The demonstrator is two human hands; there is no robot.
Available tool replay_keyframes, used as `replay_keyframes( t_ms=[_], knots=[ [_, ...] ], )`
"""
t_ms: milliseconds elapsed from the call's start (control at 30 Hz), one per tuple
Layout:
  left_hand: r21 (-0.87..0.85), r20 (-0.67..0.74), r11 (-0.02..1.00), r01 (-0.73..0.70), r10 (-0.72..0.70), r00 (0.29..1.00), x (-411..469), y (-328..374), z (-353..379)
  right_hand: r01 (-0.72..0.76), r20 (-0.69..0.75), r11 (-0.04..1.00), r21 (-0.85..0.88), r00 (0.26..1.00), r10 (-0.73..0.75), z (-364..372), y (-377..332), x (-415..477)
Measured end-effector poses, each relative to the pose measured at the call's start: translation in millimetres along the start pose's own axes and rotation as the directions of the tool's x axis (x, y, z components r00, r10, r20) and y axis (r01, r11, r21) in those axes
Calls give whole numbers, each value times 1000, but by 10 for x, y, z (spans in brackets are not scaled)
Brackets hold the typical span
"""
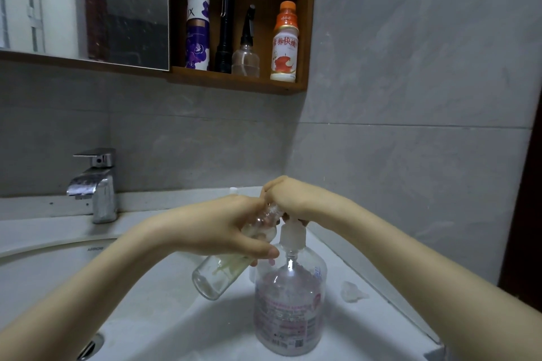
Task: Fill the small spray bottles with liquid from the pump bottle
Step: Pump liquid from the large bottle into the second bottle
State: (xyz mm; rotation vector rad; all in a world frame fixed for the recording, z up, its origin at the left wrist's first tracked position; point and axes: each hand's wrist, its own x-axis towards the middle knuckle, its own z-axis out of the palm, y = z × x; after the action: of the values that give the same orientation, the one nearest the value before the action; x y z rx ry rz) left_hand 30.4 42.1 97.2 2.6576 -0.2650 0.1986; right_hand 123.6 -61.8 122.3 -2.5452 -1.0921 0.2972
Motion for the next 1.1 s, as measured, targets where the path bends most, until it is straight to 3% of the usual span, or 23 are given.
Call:
replay_keyframes(
  t_ms=[533, 733, 833, 967, 1100],
  knots=[
    [1, 2, 1000, 15, -15, 1000, -19, 43, 4, -82, 12, 996, -26, 997, 83, -19, -36, -21],
    [8, -8, 1000, 25, -25, 1000, -10, 42, -3, -1, -6, 992, 123, 1000, 2, -3, 50, -47],
    [72, -16, 997, 22, -20, 1000, -2, 37, 2, 4, -18, 997, 83, 1000, -2, 28, 65, 12],
    [74, -7, 997, 15, -15, 1000, 2, 43, 48, 25, -14, 999, -27, 1000, -26, 77, 90, 49],
    [32, -8, 999, -2, 3, 1000, 7, 49, 40, 40, -19, 999, -28, 999, -40, 48, 101, 46]
  ],
)
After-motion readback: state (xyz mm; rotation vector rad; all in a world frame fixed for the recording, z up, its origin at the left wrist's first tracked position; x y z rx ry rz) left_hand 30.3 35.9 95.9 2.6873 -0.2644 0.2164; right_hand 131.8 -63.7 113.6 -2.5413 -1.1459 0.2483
